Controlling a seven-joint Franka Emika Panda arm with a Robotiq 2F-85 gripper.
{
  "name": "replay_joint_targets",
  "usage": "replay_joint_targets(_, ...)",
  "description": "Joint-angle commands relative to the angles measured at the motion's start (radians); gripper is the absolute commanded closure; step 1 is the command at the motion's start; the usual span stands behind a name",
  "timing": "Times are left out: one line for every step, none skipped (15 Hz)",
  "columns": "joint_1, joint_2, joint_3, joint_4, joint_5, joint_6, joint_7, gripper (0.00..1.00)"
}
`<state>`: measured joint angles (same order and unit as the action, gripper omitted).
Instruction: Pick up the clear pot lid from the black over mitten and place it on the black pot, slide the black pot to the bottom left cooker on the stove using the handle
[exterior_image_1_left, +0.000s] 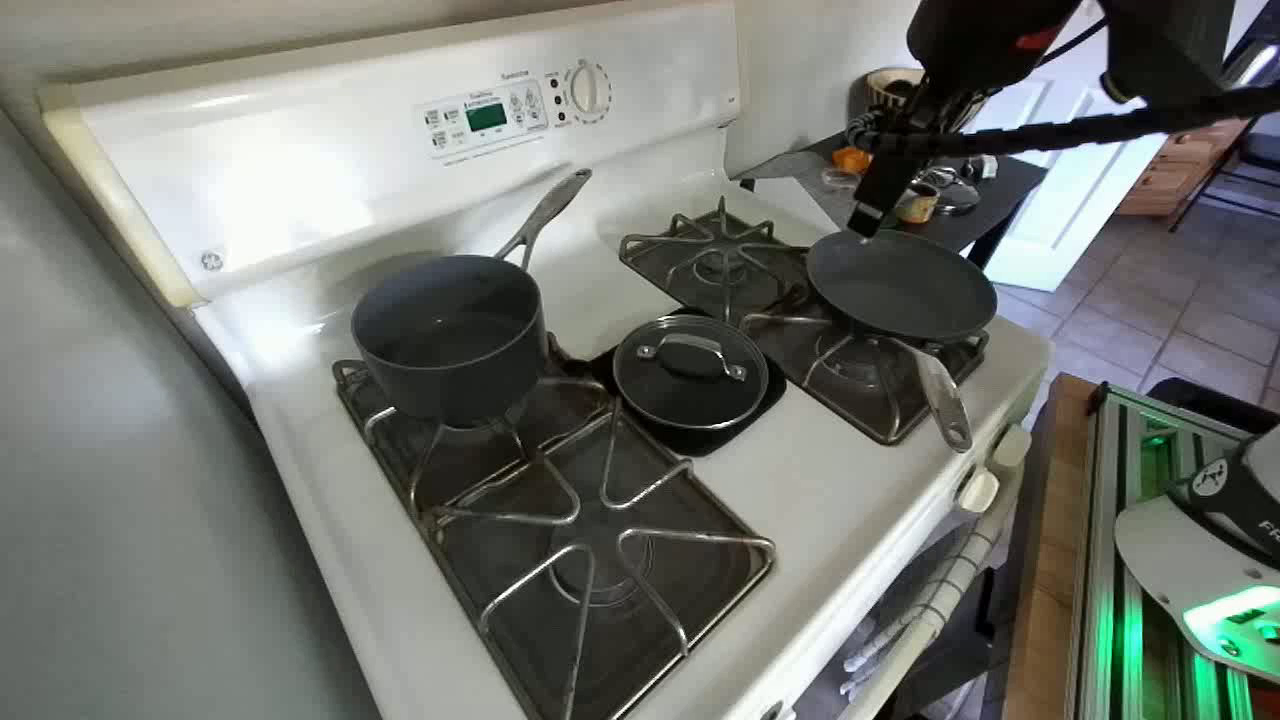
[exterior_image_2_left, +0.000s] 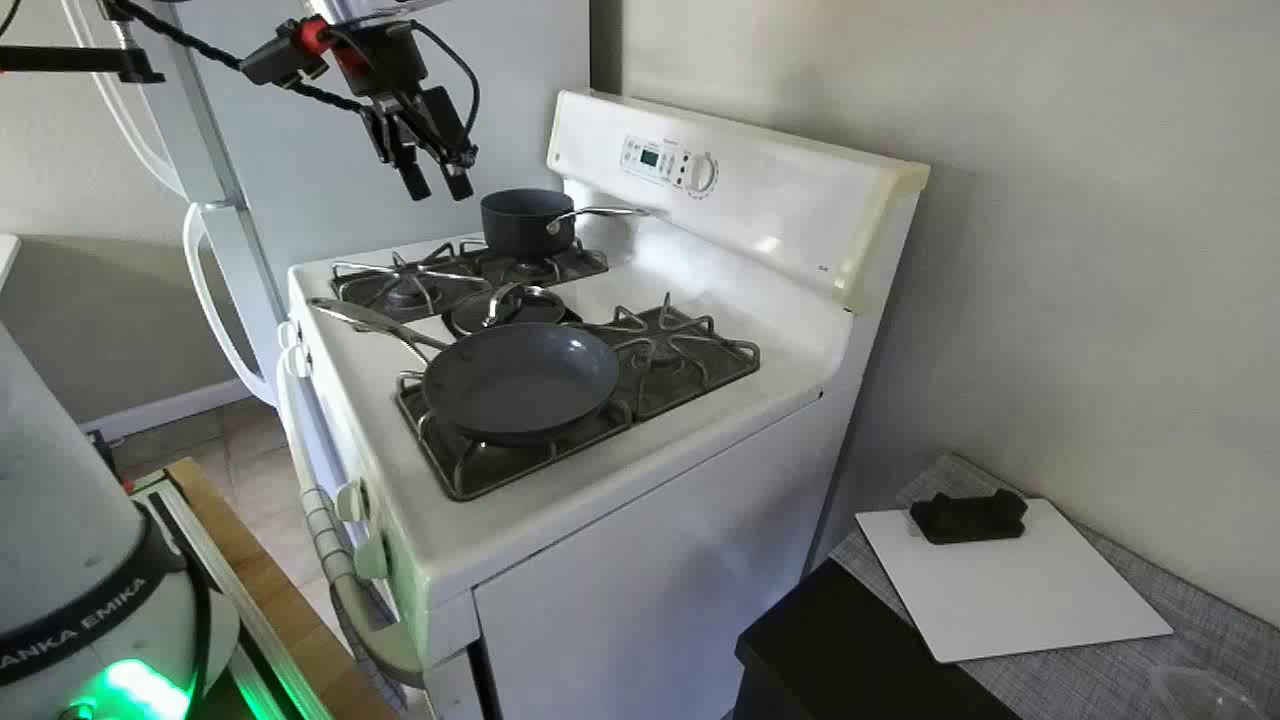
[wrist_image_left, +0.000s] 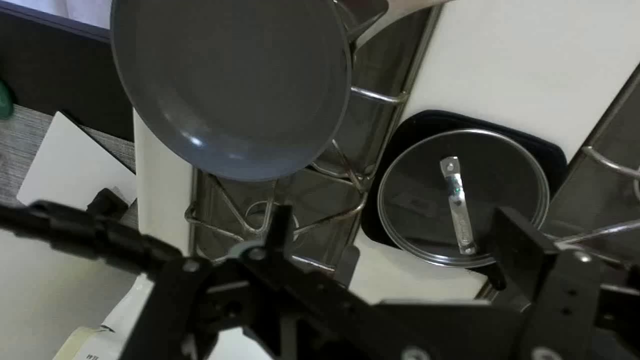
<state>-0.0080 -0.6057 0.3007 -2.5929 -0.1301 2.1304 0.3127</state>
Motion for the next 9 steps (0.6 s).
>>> replay_joint_targets(0.024, 0.005, -0.022, 0.002, -0.016, -0.004, 0.013, 0.0)
replay_joint_targets(0.024, 0.005, -0.022, 0.002, -0.016, -0.004, 0.013, 0.0)
replay_joint_targets(0.024, 0.005, -0.022, 0.002, -0.016, -0.004, 0.013, 0.0)
replay_joint_targets(0.024, 0.005, -0.022, 0.002, -0.016, -0.004, 0.013, 0.0)
replay_joint_targets(0.024, 0.005, -0.022, 0.002, -0.016, -0.004, 0.013, 0.0)
replay_joint_targets(0.013, 0.046, -0.017, 0.019, -0.017, 0.004, 0.029, 0.0)
replay_joint_targets(0.014, 0.103, -0.025, 0.044, -0.005, 0.004, 0.014, 0.0)
replay_joint_targets(0.022, 0.14, -0.04, 0.056, 0.008, 0.015, -0.01, 0.0)
replay_joint_targets(0.039, 0.177, -0.063, 0.068, 0.028, 0.023, -0.057, 0.0)
